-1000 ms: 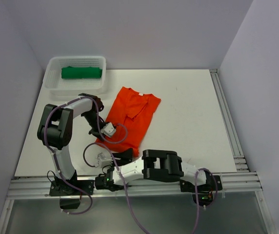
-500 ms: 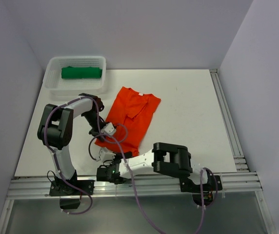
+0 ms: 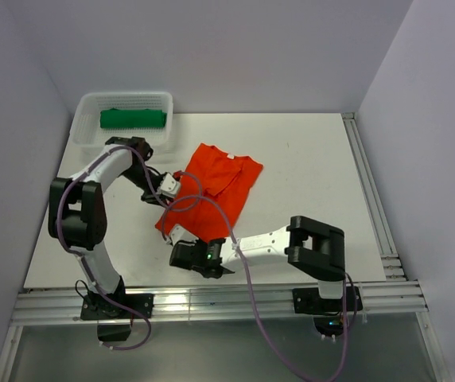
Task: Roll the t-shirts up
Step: Roll the tshirt
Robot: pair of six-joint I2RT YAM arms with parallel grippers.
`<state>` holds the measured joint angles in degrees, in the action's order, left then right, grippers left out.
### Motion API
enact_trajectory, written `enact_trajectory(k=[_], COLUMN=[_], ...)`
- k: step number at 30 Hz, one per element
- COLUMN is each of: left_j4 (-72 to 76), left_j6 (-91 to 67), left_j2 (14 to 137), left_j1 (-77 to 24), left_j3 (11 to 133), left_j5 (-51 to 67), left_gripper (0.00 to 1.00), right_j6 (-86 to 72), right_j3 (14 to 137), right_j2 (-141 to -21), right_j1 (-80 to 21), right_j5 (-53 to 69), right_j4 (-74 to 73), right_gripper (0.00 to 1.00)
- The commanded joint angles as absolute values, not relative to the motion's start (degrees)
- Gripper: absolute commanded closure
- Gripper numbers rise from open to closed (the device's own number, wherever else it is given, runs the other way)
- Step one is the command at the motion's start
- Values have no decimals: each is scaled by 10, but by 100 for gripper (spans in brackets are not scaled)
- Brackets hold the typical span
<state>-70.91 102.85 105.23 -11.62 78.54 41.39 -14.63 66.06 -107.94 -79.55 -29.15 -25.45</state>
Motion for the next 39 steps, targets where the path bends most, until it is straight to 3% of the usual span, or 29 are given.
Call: enact_trajectory(k=[1, 10, 18, 28, 34, 39], left_j4=[-742, -761, -700, -580, -680, -681], left_j6=[1036, 1117, 1138, 1113, 1238, 1310], left_j2=[1015, 922, 860, 770, 787, 765], left_j1=[-77, -37, -34, -1, 32, 30], left_j3=[809, 745, 653, 562, 570, 534], left_j5=[490, 481, 467, 533, 509, 475], left_gripper=[66, 67, 71, 70, 58, 47], right_j6=[-150, -118, -105, -102, -98, -90], right_j3=[621, 599, 594, 568, 569, 576], right_j2=[-1059, -1054, -1072, -1095, -1121, -1145], right_j1=[-772, -685, -638, -581, -546, -522], right_j5=[-115, 94, 199, 315, 391, 439], right_j4=[-194, -156, -140, -95, -94, -101], right_gripper=[100, 100, 100, 100, 100, 100])
